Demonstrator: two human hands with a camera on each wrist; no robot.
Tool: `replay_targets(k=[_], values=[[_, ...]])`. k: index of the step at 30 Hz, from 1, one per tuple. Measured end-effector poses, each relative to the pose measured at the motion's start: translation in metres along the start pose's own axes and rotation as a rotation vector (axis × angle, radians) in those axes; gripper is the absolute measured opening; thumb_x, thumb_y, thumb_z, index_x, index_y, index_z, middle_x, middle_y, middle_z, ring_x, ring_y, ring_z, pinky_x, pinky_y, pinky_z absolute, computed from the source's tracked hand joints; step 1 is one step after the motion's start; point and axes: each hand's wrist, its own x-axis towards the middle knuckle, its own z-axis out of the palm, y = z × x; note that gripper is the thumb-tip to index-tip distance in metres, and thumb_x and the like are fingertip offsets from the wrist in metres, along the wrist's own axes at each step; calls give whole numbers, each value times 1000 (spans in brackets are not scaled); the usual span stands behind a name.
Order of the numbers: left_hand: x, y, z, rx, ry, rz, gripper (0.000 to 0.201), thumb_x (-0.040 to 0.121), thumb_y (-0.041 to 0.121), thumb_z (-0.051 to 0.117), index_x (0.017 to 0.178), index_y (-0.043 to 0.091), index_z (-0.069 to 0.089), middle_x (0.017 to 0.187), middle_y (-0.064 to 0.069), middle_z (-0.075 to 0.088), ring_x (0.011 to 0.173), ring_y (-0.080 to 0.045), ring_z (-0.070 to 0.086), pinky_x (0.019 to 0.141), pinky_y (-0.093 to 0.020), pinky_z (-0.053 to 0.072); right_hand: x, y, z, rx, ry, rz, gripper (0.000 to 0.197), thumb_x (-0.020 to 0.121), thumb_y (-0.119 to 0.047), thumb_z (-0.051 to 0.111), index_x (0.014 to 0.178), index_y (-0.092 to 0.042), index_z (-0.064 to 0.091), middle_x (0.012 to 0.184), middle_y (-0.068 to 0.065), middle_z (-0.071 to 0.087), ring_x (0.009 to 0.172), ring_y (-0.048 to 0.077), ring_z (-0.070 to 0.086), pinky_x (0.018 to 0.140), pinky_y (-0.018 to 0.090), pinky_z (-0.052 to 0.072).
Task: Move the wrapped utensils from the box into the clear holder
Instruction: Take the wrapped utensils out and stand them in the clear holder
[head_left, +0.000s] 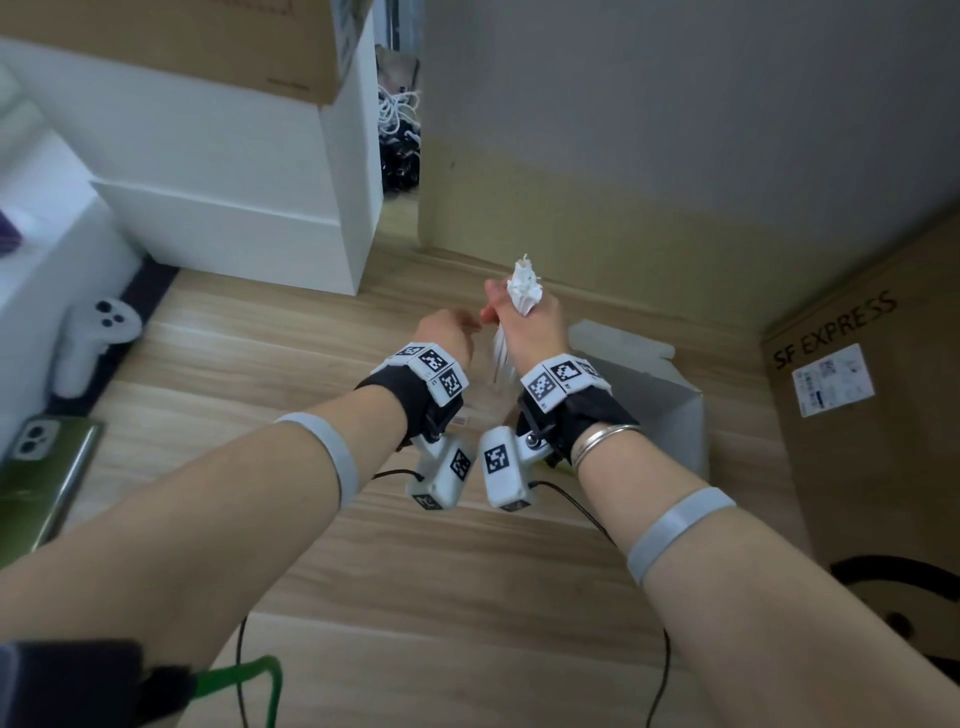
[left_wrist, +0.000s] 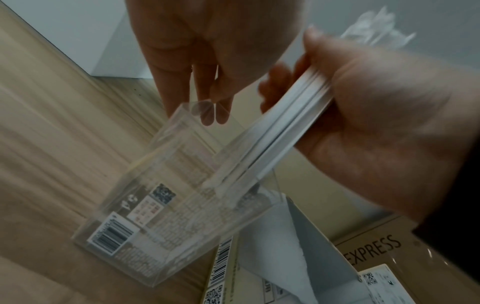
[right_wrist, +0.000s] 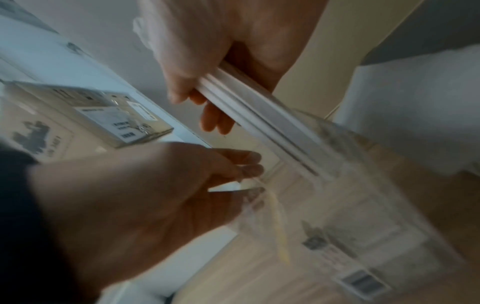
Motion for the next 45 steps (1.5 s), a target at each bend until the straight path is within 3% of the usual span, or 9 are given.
replay_targets(k=[5,8,12,18,24,29,35,40,45], values=[[1,0,-3,42,-38,53,44,91,-3,37,124,14,62,126,-5,65,118,-22,59,99,-28,46,-2,20,-3,-40,1,94,23,87,-21,63,101,-4,71,95,11,71,78,12,57,70,19,41],[3,-1,-3,50,-44,55,42,93,-1,37,125,13,60,128,-5,64,119,-22,58,97,-27,46,0,29,-4,-98,-3,92,9,82,-15,66,90,-12,68,79,-3,62,66,7,54,69,17,37],[2,2,-2,76,-57,53,40,95,3,38,127,13,58,130,-5,61,117,-24,58,93,-27,46,0,38,-7,-209,-24,-28,18,80,-17,69,98,-12,67,108,-4,61,96,5,49,85,17,34],[-5,11,2,68,-54,64,39,93,5,41,127,13,57,132,-9,59,117,-27,58,93,-30,46,1,46,-22,-207,60,-29,13,84,-19,66,95,-13,67,110,0,66,101,12,55,91,26,43],[-22,39,21,23,73,265,41,88,-3,44,123,12,59,135,-9,51,119,-27,53,100,-32,45,-2,60,-53,-276,155,-3,13,88,-14,58,94,-7,68,100,8,70,82,15,55,77,22,42],[-35,62,52,79,-23,375,40,89,-3,42,123,10,59,131,-12,56,121,-28,52,99,-30,39,-9,77,-79,-317,174,62,17,89,-18,57,98,-8,67,100,9,71,94,25,64,81,29,47],[-36,70,87,194,-249,175,52,92,6,43,142,13,33,135,-21,50,119,-35,54,96,-37,45,-16,100,-101,-240,173,106,14,89,-15,58,93,-4,66,99,14,70,86,23,60,78,27,46],[-30,69,107,222,-256,49,63,94,11,46,149,15,15,131,-21,54,116,-35,57,92,-37,47,-24,119,-115,-267,111,157,15,90,-15,56,96,-6,66,101,10,69,85,14,55,74,22,40],[-26,60,107,359,-337,46,36,94,15,49,128,1,53,122,-16,60,111,-32,60,92,-36,50,-28,130,-121,-296,66,200,16,91,-14,55,101,-12,67,105,6,70,99,20,63,78,22,43]])
